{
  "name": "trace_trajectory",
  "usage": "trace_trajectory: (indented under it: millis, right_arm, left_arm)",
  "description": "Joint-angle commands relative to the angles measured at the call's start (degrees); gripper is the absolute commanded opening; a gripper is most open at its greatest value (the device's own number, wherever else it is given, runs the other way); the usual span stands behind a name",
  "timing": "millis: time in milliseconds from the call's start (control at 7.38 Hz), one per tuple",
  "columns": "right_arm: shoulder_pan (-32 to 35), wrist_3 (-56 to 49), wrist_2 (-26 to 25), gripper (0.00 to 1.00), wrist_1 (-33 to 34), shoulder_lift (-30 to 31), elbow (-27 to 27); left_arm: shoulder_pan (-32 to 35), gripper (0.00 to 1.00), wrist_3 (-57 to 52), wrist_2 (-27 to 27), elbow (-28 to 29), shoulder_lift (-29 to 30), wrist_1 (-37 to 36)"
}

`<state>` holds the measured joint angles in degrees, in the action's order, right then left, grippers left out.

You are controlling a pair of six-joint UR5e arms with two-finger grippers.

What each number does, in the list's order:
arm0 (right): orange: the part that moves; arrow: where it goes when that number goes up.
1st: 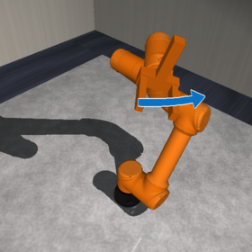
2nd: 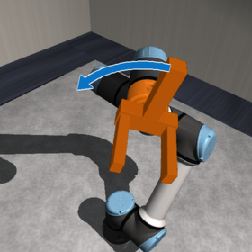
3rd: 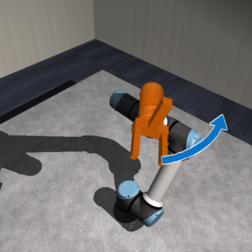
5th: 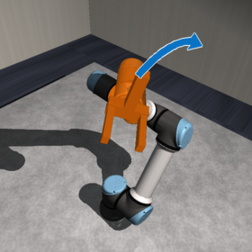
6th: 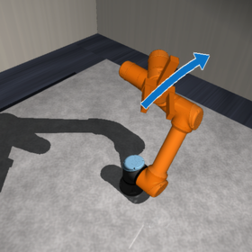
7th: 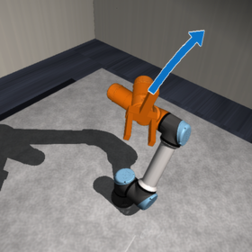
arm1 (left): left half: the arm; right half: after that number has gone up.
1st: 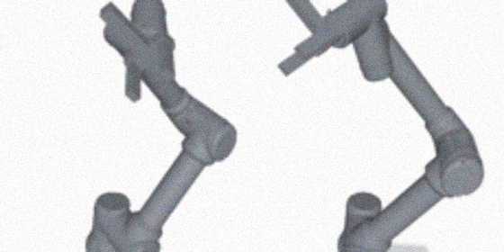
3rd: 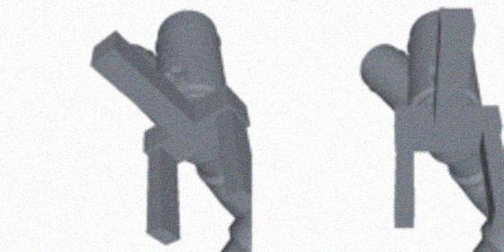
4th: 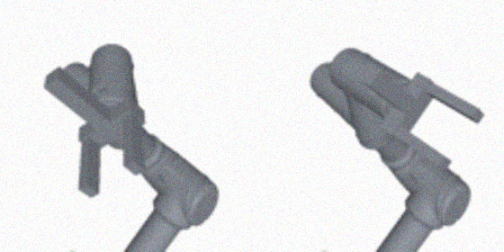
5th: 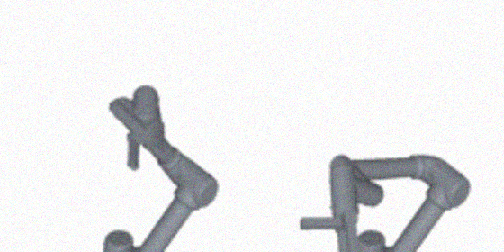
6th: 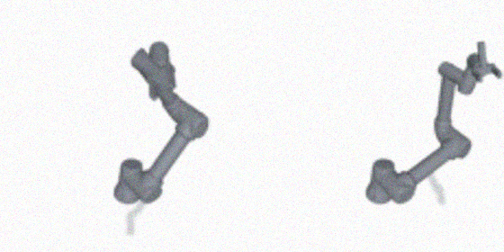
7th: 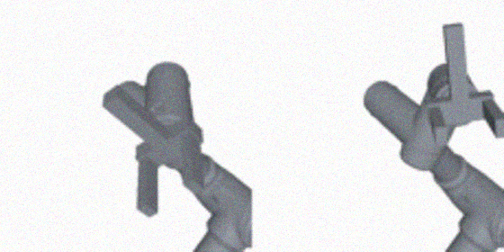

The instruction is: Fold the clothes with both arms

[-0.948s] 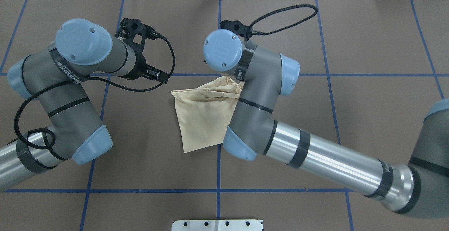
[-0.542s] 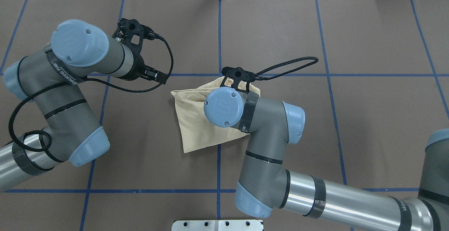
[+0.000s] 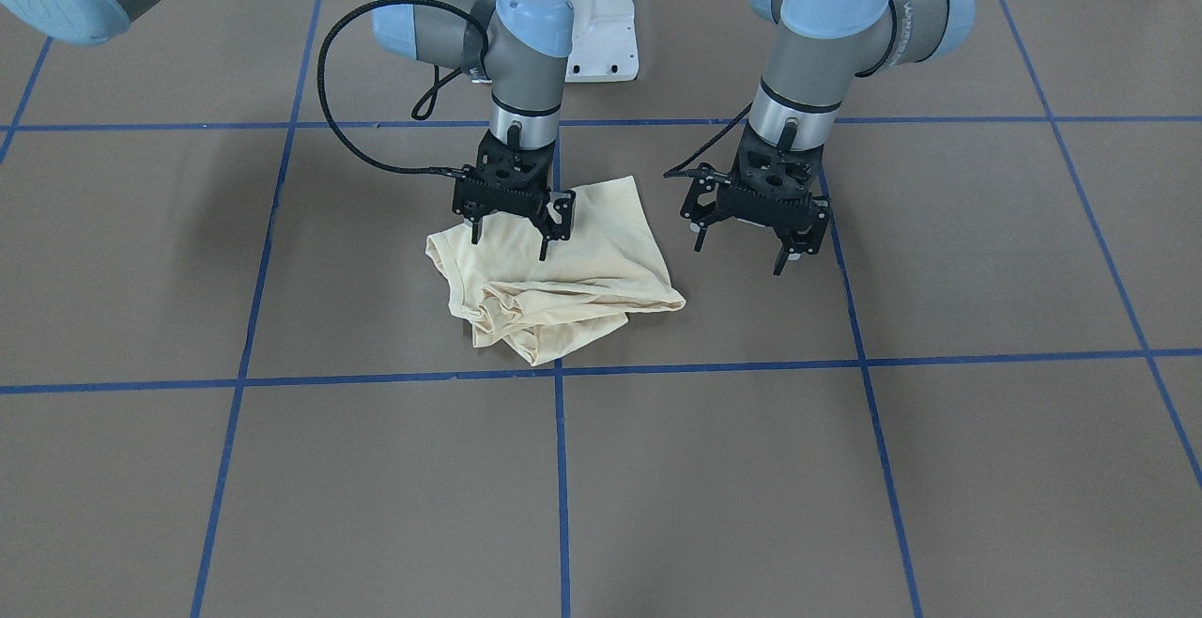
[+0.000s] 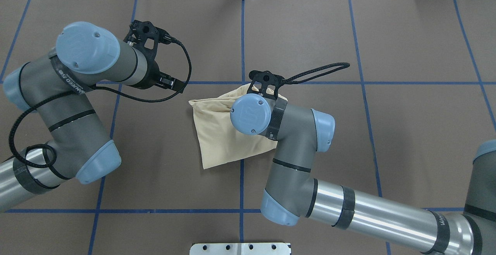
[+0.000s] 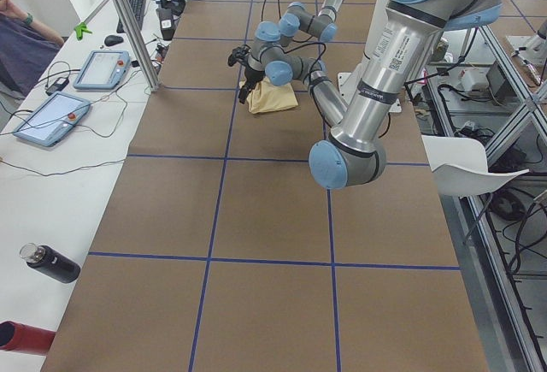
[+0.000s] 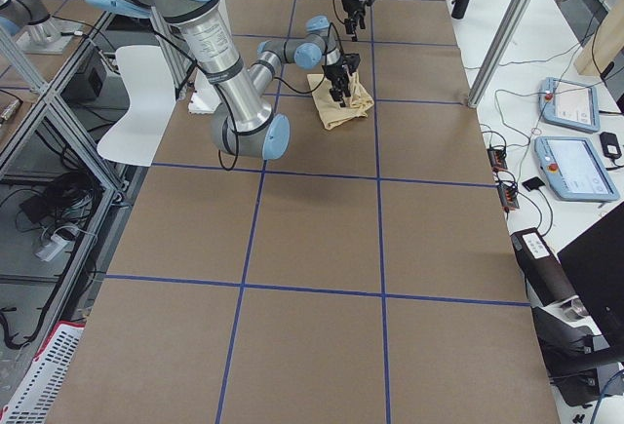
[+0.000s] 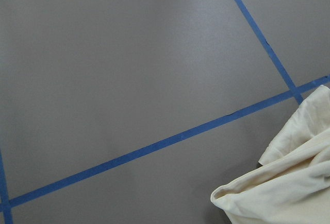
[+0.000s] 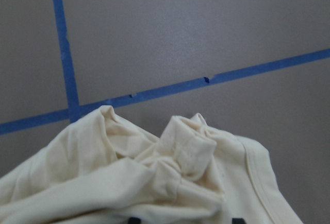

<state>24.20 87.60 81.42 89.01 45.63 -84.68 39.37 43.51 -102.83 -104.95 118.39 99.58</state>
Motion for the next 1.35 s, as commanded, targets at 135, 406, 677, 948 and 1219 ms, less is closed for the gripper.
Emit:
trace_trajectory:
  millis: [135,406,677,948,1219]
  right_arm:
    - [6.0,-5.4,0.3,0.45,-7.6,-3.2,9.5]
    - [10.1,-7.0,2.2,0.34,-8.3,-6.1,11.6]
    - [12.4,-9.9,6.9,1.00,-8.2,-7.0,10.6]
    - [18.1,-13.5,20.2,1.00,-7.6,1.0,0.0]
    - [24.4,-29.1,26.9,1.00,-2.0,17.3,-19.2]
  left_arm:
    - [0.0,1.00,0.0,-0.1,0.0,0.0,0.0]
    - [0.0,1.00,0.0,-0.1,-0.1,0.0,0.0]
    - [0.0,1.00,0.0,-0.1,-1.1,-0.1,-0.2]
    - [0.3,1.00,-1.0,-0.2,-8.4,-5.0,-2.2]
    - [3.5,1.00,-7.6,-1.7,-16.3,-8.8,-10.0]
